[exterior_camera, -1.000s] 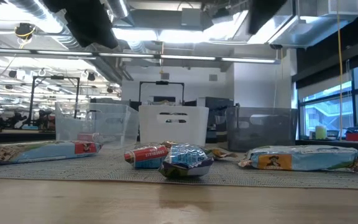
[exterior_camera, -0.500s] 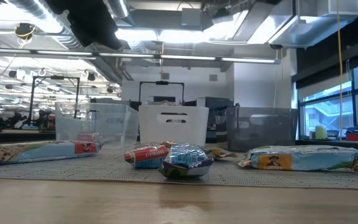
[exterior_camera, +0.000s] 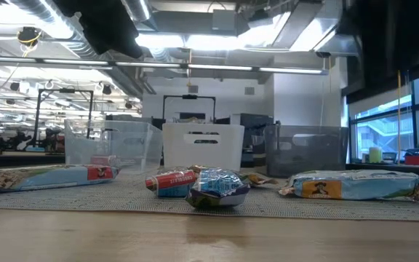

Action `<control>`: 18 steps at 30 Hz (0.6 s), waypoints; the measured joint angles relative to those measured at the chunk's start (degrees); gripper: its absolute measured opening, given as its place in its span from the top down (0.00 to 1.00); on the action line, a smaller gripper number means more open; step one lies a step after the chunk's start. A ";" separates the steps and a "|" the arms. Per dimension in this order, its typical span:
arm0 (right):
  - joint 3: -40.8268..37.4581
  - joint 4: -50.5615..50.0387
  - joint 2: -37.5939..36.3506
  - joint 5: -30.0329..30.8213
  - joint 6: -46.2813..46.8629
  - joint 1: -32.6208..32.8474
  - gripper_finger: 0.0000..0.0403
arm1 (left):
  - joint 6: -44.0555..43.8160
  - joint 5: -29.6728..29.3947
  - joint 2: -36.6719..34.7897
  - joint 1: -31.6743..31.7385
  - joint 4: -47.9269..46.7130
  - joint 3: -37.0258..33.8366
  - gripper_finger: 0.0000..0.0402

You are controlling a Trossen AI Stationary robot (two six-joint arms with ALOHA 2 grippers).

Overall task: Pick and place Granola Bars by type
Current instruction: Put the bottom yellow granola bar into the black bin

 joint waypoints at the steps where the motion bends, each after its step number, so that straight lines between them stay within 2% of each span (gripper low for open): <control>1: -1.46 0.18 0.07 -0.60 0.01 -0.13 0.42 | 0.00 0.00 -0.02 0.00 -0.02 0.00 0.61; 7: -9.47 5.54 0.08 -0.77 -3.84 -0.23 0.42 | 0.00 -0.04 -0.01 0.00 0.00 0.00 0.61; 18: -16.28 17.29 0.06 -0.94 -9.10 -3.68 0.42 | 0.00 -0.06 -0.02 0.00 0.00 0.00 0.61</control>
